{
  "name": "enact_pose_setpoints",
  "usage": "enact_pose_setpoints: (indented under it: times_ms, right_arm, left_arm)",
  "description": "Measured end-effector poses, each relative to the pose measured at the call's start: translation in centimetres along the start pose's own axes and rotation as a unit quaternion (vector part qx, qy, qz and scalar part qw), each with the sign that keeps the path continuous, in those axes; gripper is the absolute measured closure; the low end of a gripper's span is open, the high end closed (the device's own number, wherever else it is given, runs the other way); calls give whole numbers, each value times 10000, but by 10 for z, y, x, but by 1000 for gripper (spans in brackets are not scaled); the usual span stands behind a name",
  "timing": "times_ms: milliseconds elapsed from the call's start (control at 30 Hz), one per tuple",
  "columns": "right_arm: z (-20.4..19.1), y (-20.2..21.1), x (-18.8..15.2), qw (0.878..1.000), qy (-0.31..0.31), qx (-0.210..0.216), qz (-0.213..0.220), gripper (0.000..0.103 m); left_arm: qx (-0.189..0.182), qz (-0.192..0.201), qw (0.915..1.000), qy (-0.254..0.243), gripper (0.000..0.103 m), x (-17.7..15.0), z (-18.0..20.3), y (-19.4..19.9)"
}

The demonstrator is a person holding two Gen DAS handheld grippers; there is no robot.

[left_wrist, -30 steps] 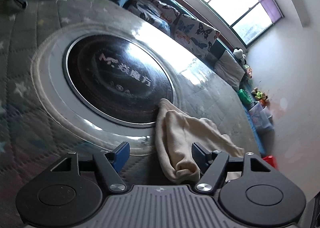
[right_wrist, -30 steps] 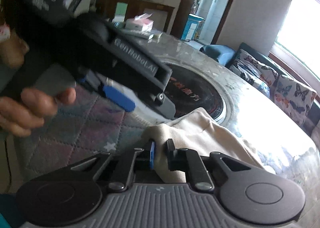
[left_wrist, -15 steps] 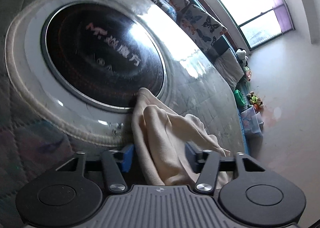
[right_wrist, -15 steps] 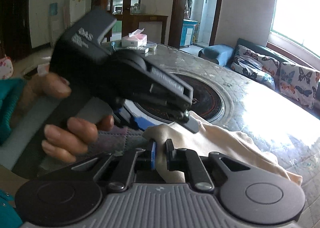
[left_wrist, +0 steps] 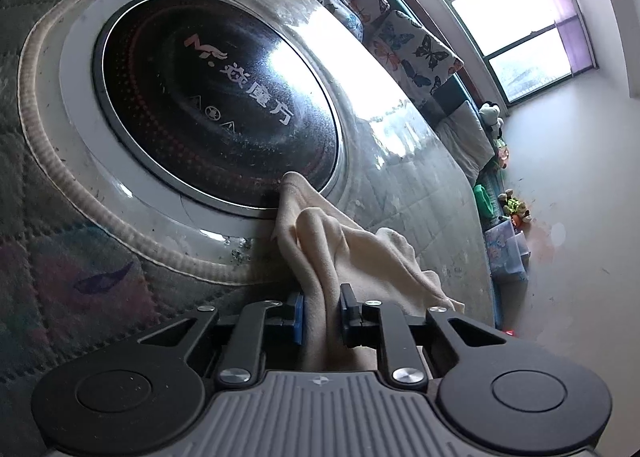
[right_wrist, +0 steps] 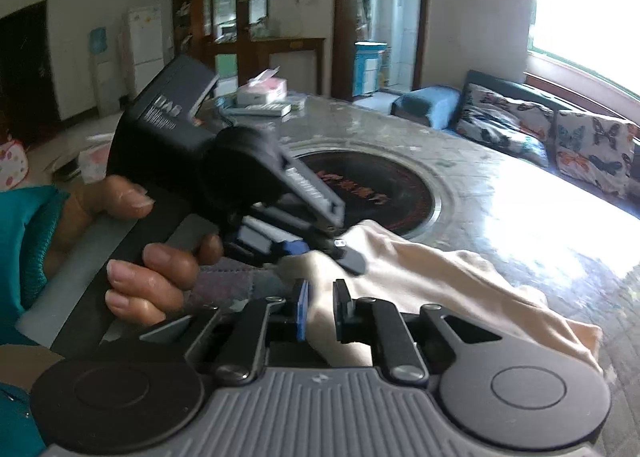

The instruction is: Fold clothes

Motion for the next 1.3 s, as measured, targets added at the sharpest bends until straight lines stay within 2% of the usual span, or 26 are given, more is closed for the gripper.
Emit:
enact_pose_setpoints:
  times_ms: [100,233,400,600,833,967,1133,1200,1233,1300]
  right_arm:
    - [24,11,-6,9992,-271,-284,39,92]
    - [80,16,-21,9931,-910,-734,-80,91]
    - [152,18,-45,9766,-1660,-1356,-197,91]
    - [208,5,-71,9577,-2409,-1546,-301,86]
    - [222,-9,-87,9481,-2952,-1137,-331,84]
    - [221,-7,-87,9472,-3001,-1105,-244,74]
    - [221,-5,-90,9466,-3049,-1040,-154,73]
    - [219,-5,-90,9470,-3057,-976,-133,75]
    - [218,-5,-89,9473,-3062,-937,-125,83]
    - [215,-5,-88,9476,-3059,-912,-98,88]
  left_arm:
    - [28,6,10000,-19,84,0,0,-1]
    - [91,14,9999,-66,84,-1,0,-3]
    - [152,15,9998,-115,84,0,1,-4]
    - [228,33,9996,-174,84,2,3,-6]
    - [310,34,9992,-265,84,3,4,-6]
    - [354,24,9989,-313,84,3,5,-6]
    - [429,36,9983,-401,84,3,7,-6]
    - [470,50,9979,-452,84,3,9,-6]
    - [490,58,9976,-477,84,3,10,-6]
    - [540,79,9970,-546,84,3,11,-6]
Point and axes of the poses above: each gripper's, at about its wrist camera, not at the fingertips, and y roughly against the way its jaws point, z to its right, x to its top, the point moved 10 cm from there along -y, roughly the way its jaws point, and after that the axes turned 10 degrees about -z, right-handed, at the moved point
